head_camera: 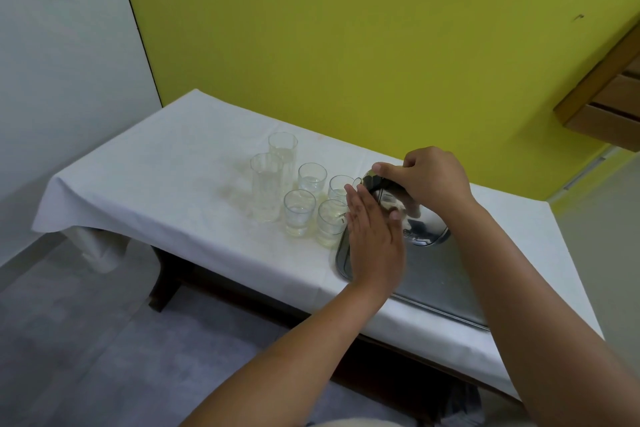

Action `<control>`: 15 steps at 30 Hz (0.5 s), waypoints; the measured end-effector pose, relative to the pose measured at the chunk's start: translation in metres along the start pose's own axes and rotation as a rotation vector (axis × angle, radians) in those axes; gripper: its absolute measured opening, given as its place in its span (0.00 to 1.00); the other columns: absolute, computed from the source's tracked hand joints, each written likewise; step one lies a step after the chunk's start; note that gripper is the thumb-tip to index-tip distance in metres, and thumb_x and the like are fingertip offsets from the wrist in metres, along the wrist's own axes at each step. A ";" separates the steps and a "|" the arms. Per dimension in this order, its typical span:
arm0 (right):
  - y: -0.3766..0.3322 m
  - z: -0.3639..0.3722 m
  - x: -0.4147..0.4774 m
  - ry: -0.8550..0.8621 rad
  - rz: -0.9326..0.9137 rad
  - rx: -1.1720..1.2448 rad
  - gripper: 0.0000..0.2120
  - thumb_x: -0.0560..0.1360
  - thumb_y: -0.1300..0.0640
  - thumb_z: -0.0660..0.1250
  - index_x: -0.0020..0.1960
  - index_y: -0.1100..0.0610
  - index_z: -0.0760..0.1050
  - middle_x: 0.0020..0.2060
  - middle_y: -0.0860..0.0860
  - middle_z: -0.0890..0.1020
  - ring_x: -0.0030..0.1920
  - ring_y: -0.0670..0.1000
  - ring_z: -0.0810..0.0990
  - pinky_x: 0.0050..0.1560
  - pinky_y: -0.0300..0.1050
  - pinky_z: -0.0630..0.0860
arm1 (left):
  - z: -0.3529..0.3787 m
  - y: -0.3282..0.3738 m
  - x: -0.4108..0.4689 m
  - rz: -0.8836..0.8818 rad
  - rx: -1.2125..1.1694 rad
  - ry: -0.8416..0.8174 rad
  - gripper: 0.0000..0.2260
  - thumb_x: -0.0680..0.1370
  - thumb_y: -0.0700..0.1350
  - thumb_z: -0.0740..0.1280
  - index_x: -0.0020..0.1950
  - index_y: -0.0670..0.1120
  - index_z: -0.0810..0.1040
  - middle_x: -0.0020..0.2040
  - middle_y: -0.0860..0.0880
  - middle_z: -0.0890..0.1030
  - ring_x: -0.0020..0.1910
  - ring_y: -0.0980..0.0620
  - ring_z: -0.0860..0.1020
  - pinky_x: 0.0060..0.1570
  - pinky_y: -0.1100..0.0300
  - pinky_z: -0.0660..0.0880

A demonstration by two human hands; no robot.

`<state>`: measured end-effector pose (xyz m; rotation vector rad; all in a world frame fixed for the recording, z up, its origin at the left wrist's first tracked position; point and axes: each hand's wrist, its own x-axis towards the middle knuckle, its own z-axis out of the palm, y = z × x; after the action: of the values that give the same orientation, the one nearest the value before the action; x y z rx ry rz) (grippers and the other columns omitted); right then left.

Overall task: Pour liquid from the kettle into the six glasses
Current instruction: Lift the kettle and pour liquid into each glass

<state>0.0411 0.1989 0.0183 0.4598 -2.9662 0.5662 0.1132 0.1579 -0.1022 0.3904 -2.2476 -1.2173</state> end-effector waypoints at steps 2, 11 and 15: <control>0.000 -0.001 -0.001 0.002 0.003 0.004 0.28 0.70 0.33 0.68 0.35 0.60 0.73 0.27 0.55 0.73 0.31 0.55 0.70 0.31 0.45 0.62 | -0.001 0.000 0.000 0.011 0.003 0.003 0.36 0.76 0.64 0.34 0.73 0.38 0.38 0.73 0.45 0.35 0.75 0.48 0.41 0.73 0.55 0.42; 0.006 -0.001 -0.011 0.021 0.034 0.054 0.29 0.70 0.33 0.67 0.36 0.61 0.75 0.24 0.55 0.76 0.30 0.55 0.73 0.30 0.45 0.65 | -0.007 0.001 -0.004 0.018 0.010 -0.072 0.36 0.75 0.63 0.34 0.73 0.38 0.37 0.72 0.47 0.33 0.74 0.52 0.38 0.72 0.58 0.39; 0.015 0.004 -0.019 0.057 0.102 0.123 0.29 0.71 0.33 0.67 0.34 0.61 0.74 0.25 0.56 0.77 0.30 0.54 0.73 0.31 0.45 0.65 | -0.011 -0.003 -0.003 0.059 0.052 -0.153 0.36 0.74 0.63 0.32 0.73 0.39 0.35 0.72 0.46 0.32 0.73 0.52 0.34 0.72 0.57 0.37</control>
<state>0.0542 0.2156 0.0070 0.2982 -2.9248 0.7618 0.1222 0.1503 -0.1006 0.2559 -2.4068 -1.1961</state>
